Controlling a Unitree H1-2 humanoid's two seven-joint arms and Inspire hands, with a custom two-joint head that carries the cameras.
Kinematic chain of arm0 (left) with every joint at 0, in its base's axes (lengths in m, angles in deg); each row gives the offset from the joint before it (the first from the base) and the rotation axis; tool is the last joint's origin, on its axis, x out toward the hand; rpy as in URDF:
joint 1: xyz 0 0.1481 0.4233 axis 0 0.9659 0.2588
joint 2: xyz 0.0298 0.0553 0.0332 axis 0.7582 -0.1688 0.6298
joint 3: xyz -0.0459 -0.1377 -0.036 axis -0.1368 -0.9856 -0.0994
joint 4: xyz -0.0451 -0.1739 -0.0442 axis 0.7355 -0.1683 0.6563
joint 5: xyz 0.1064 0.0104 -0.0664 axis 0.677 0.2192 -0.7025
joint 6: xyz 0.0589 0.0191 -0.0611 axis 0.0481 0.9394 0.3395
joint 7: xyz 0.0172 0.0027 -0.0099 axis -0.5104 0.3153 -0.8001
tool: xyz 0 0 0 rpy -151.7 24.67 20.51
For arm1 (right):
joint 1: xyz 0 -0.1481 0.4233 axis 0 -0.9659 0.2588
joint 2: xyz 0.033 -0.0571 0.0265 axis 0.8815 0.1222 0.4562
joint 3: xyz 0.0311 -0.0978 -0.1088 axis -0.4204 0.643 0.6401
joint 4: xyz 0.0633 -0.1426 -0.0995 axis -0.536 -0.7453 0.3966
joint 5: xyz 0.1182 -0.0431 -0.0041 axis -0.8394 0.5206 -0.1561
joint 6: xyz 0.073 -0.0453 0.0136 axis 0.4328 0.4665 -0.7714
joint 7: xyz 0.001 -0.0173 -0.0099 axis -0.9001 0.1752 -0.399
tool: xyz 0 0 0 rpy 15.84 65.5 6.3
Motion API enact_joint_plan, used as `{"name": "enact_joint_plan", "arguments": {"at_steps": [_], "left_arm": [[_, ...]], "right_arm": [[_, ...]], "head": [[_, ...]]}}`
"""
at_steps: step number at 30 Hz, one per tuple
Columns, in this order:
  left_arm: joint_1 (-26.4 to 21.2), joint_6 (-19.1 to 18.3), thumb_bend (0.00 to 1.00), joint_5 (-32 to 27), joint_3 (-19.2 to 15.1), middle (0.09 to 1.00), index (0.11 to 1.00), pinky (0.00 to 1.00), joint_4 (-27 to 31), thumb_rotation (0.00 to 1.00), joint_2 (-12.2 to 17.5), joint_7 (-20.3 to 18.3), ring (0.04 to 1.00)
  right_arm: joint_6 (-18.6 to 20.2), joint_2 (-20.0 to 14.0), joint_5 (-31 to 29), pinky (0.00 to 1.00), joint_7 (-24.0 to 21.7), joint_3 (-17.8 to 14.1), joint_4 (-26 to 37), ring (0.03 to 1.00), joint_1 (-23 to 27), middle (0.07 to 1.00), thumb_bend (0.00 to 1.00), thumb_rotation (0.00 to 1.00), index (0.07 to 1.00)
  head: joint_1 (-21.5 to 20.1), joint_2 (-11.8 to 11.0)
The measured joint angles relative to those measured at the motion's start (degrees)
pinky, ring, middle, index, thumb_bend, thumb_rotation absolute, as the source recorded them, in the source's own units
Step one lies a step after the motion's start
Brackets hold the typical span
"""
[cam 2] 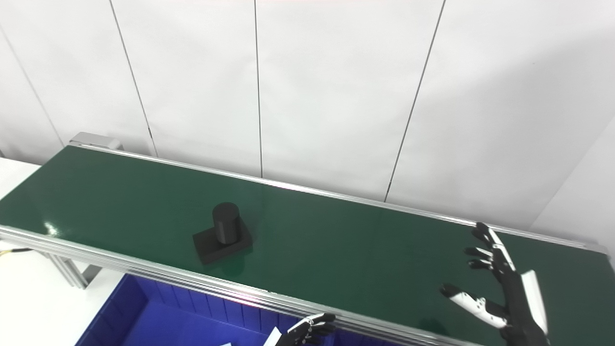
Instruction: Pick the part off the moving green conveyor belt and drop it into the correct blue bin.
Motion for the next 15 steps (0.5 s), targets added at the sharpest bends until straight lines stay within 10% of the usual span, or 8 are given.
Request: {"name": "enact_joint_plan", "arguments": {"at_steps": [15], "left_arm": [[-0.01, 0.00, 1.00, 0.32, 0.11, 0.774, 0.805, 0.78, 0.04, 0.89, -0.19, 0.70, 0.784]], "right_arm": [[0.00, 2.08, 2.21, 0.61, 1.00, 4.83, -3.05, 0.704, 7.20, 0.823, 0.96, 0.60, 0.877]], "head": [[0.35, -0.09]]}}
